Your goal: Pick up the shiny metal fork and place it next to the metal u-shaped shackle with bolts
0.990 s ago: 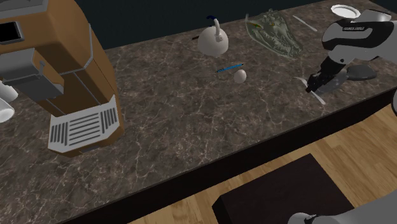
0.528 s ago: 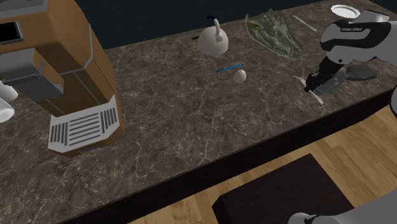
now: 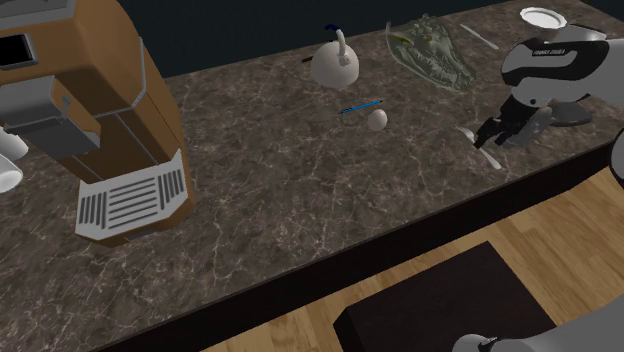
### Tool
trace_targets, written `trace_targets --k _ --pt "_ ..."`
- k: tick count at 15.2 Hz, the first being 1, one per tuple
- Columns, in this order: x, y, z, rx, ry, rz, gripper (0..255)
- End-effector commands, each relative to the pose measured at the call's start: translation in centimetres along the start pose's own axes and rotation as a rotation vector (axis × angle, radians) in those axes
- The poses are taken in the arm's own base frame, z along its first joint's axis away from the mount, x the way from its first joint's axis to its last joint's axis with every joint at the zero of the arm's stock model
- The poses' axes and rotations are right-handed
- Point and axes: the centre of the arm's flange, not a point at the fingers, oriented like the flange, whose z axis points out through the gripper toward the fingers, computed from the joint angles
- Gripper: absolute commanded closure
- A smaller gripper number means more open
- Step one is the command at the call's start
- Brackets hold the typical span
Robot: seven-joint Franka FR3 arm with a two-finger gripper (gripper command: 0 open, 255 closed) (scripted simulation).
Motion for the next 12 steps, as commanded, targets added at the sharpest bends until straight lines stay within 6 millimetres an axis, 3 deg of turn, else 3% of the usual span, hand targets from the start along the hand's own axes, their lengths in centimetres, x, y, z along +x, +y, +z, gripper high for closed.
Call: trace_targets --k 1,4,12 --pt "0.0 0.2 -0.7 0.002 -0.008 0.008 0" --pt "0.0 0.2 -4.4 0.002 -0.008 0.008 0" --pt "0.0 0.2 -4.4 0.002 -0.008 0.008 0"
